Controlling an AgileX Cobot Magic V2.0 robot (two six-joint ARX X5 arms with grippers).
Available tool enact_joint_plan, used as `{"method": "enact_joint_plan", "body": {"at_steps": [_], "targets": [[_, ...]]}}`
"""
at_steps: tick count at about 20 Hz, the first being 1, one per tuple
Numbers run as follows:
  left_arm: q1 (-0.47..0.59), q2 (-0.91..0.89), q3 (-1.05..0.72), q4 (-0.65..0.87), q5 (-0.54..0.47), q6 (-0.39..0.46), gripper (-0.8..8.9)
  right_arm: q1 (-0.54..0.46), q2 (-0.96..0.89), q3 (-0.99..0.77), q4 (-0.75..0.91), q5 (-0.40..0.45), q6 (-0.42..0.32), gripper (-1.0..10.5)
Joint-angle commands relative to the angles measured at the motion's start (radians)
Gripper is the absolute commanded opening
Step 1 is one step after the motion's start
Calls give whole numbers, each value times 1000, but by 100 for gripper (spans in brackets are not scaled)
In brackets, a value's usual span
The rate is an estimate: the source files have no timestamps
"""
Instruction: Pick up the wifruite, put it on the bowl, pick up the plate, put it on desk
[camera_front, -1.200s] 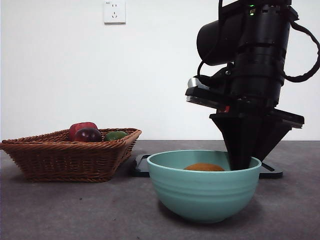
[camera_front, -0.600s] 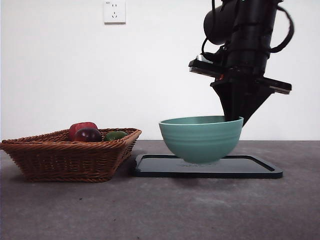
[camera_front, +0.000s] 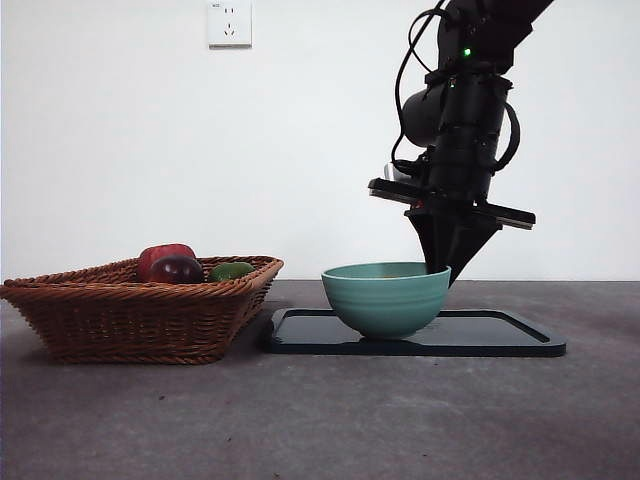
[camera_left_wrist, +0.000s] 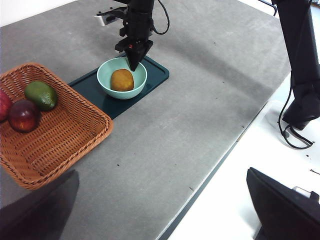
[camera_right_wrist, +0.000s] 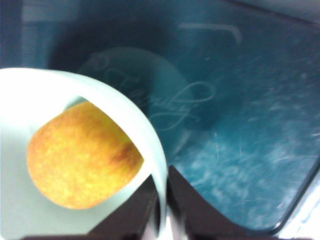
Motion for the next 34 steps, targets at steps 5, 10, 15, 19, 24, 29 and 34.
{"method": "enact_joint_plan", "body": {"at_steps": [5, 10, 15, 19, 24, 29, 34], "targets": [[-11, 4, 14, 23, -3, 1, 536, -17, 48, 25, 55, -26, -20, 11], [-11, 4, 14, 47, -3, 1, 536, -19, 71, 26, 49, -62, -28, 18], [-11, 4, 14, 50, -3, 0, 536, -34, 68, 106, -9, -8, -27, 323], [-11, 4, 14, 64, -3, 1, 536, -31, 44, 370, -241, 113, -56, 443], [-11, 4, 14, 68, -3, 2, 536, -25, -228, 346, -252, 170, -63, 509], [-11, 4, 14, 68, -3, 1, 536, -6, -570, 16, -252, 238, -65, 550], [-11, 4, 14, 94, -3, 1, 536, 18, -930, -285, -252, 256, -65, 549]]}}
